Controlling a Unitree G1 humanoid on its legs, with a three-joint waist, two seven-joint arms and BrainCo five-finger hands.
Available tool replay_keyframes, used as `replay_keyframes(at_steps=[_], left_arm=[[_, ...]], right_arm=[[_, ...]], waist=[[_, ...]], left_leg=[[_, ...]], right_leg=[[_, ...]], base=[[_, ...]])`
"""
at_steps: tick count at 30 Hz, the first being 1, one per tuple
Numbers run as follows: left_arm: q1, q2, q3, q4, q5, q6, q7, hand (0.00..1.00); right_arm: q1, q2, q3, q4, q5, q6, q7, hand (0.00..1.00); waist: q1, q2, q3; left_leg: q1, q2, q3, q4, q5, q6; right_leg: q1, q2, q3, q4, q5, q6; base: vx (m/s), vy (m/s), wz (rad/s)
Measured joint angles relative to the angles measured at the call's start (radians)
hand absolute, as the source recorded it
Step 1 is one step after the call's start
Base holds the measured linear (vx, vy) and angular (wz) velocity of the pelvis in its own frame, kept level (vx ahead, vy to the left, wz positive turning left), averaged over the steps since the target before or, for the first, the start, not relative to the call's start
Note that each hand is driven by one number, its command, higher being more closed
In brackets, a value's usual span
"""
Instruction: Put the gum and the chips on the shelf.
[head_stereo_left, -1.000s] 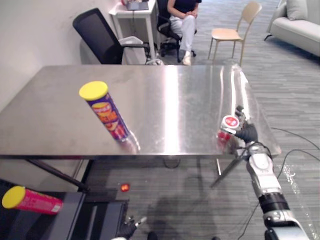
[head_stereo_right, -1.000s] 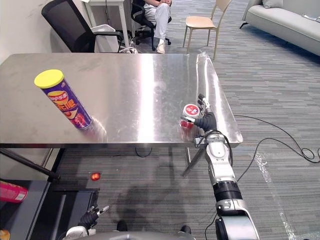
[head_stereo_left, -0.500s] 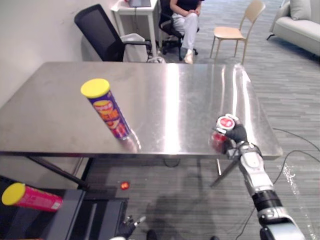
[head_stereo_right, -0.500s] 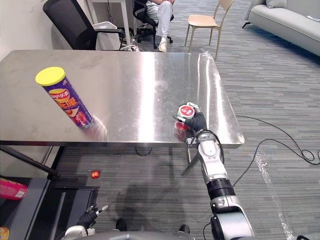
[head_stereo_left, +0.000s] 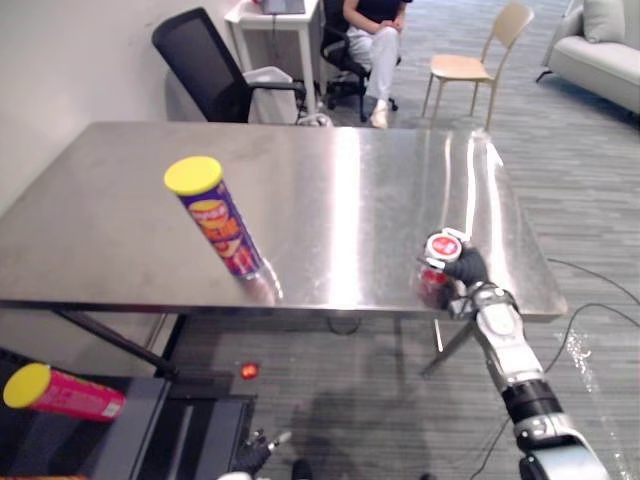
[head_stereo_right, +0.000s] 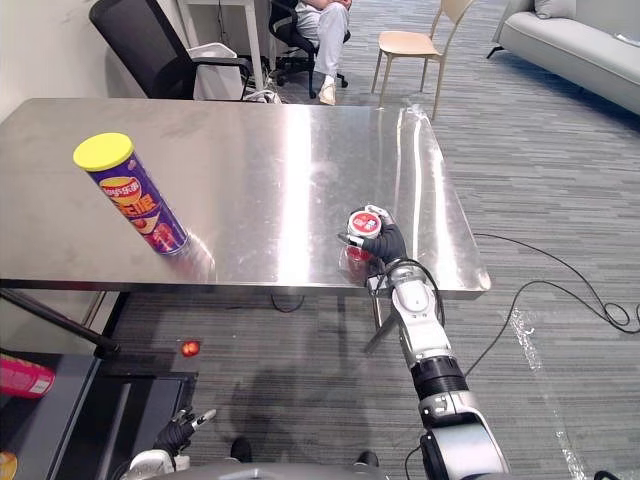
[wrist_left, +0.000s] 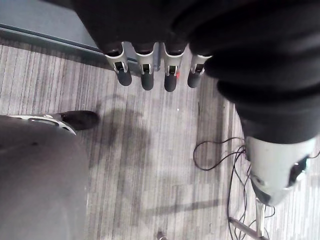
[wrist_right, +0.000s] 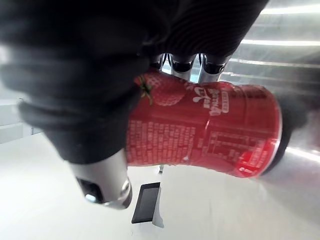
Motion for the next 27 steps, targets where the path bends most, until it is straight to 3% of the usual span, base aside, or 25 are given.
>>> replay_keyframes(at_steps=[5, 12, 18, 27], left_arm=[[-0.001, 0.000, -0.002, 0.001, 0.020, 0.001, 0.002, 0.00], [0.004, -0.010, 0.041, 0.006, 0.026, 0.007, 0.003, 0.00], [0.015, -0.011, 0.067, 0.019, 0.027, 0.008, -0.002, 0.00], [0.050, -0.012, 0.075, 0.038, 0.036, 0.010, -0.017, 0.00]], right_arm=[[0.068, -0.026, -0.116, -0.256, 0.011, -0.001, -0.011, 1.00], [0.136, -0.043, -0.177, -0.464, 0.135, -0.029, 0.007, 1.00], [0.237, -0.044, -0.216, -0.520, 0.180, -0.030, 0.030, 1.00], [0.351, -0.031, -0.257, -0.529, 0.177, -0.030, 0.042, 1.00]], waist=[[-0.013, 0.007, 0.003], [-0.015, 0.005, 0.001], [-0.032, 0.004, -0.004], [-0.031, 0.016, -0.041]], left_leg=[[-0.006, -0.001, -0.040, 0.004, 0.003, 0.004], [0.001, -0.002, -0.023, 0.004, 0.006, 0.005], [0.000, -0.003, -0.013, 0.004, 0.012, 0.004], [0.002, 0.006, 0.000, 0.004, 0.016, 0.002]], right_leg=[[-0.005, -0.008, -0.012, 0.050, -0.001, 0.000], [-0.013, -0.011, 0.018, 0.055, -0.003, -0.002], [-0.020, -0.010, 0.030, 0.048, -0.004, -0.001], [-0.042, -0.008, 0.048, 0.080, -0.021, 0.000]], base=[[0.01, 0.015, 0.22], [-0.02, -0.001, -0.06], [-0.04, -0.018, -0.08], [-0.02, -0.009, -0.04]])
